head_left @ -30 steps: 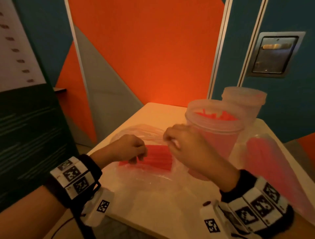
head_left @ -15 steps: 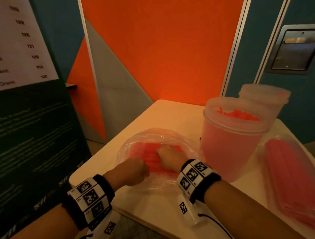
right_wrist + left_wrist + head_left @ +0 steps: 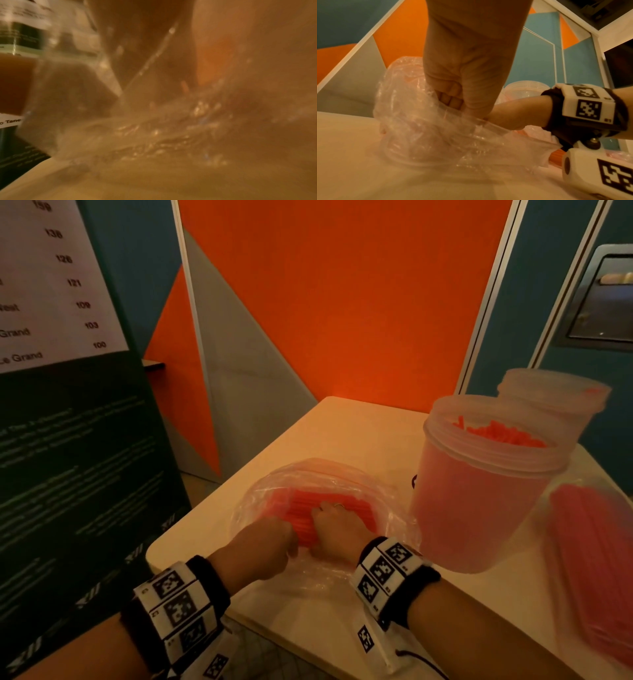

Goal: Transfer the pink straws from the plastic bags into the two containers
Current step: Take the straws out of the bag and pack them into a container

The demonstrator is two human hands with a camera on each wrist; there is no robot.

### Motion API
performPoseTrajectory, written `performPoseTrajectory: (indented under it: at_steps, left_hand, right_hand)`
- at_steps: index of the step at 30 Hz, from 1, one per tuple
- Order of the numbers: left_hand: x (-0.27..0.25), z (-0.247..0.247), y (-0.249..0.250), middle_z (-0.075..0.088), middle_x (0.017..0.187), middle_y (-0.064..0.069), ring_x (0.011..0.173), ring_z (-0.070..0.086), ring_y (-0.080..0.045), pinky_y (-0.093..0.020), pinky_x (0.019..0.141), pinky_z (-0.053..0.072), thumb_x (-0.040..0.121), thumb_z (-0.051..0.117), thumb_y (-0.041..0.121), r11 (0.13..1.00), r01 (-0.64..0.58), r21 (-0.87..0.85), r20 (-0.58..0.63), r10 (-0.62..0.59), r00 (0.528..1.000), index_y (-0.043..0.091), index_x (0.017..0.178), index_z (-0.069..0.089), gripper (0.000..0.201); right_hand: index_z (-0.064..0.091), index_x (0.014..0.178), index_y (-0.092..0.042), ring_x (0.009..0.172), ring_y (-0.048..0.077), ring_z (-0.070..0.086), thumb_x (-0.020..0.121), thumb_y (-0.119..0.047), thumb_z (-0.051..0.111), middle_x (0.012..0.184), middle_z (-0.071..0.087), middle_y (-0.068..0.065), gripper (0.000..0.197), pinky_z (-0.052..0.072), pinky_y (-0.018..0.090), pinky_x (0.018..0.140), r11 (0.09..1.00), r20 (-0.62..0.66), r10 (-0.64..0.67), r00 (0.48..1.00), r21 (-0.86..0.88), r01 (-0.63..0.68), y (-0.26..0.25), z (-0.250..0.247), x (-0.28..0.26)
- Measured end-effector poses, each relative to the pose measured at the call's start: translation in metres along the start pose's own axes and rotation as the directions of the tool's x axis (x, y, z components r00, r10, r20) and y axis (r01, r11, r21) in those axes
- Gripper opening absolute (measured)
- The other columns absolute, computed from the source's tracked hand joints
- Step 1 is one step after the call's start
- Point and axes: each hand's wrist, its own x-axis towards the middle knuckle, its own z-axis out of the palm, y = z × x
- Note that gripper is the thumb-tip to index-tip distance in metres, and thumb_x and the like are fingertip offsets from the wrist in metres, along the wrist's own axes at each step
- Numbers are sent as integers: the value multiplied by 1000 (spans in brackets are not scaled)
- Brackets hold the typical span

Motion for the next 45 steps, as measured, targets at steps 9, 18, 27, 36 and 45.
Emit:
performPoseTrajectory:
  at_steps: [9, 18, 27, 36, 45]
  left_hand:
    - [-1, -2, 2, 65, 115, 1, 106, 59, -16, -29, 92, 49, 89, 51, 9, 999, -32, 22, 0, 32, 999, 20, 111, 68, 30]
    - [-2, -10, 7, 68, 103, -1, 93, 62, -18, -31, 83, 52, 92, 44, 16, 999, -41, 25, -174, 44, 984, 18, 102, 69, 27]
    - [2, -26, -14, 69, 98, -3, 90, 62, -20, -31, 84, 50, 90, 45, 12, 974, 197, 110, -245, -165, 955, 15, 95, 70, 26]
    - [4, -13, 38, 59, 120, -11, 112, 55, -28, -32, 94, 42, 98, 37, 17, 992, 74, 101, -74, -66, 995, 2, 120, 55, 32]
    - [61, 6, 59, 23, 150, -10, 132, 34, -30, -42, 108, 37, 88, 59, 18, 985, -128, 114, 128, 113, 985, 15, 148, 15, 74]
  right_hand:
    - [60, 107, -8, 98, 27, 62, 91, -17, 51, 107, 63, 10, 20, 51, 36, 84, 999, -31, 0, 1000, 49, 2, -1, -9, -6]
    - [58, 107, -8, 100, 29, 60, 92, -15, 47, 110, 62, 11, 20, 48, 36, 80, 998, -61, 57, 997, 12, -56, 12, -26, -21]
    - [44, 129, -15, 105, 13, 52, 93, -22, 53, 124, 56, 0, 38, 33, 19, 78, 928, 69, -53, 996, 371, 23, 30, -51, -41]
    - [62, 105, -16, 81, -9, 58, 86, -7, 63, 96, 61, -13, 20, 44, 5, 79, 696, -45, -384, 922, 642, 321, 3, -107, -83]
    - [52, 115, -13, 97, 29, 59, 88, -22, 58, 110, 61, 10, 29, 50, 44, 86, 976, -157, 38, 987, 216, -3, 11, -130, -104]
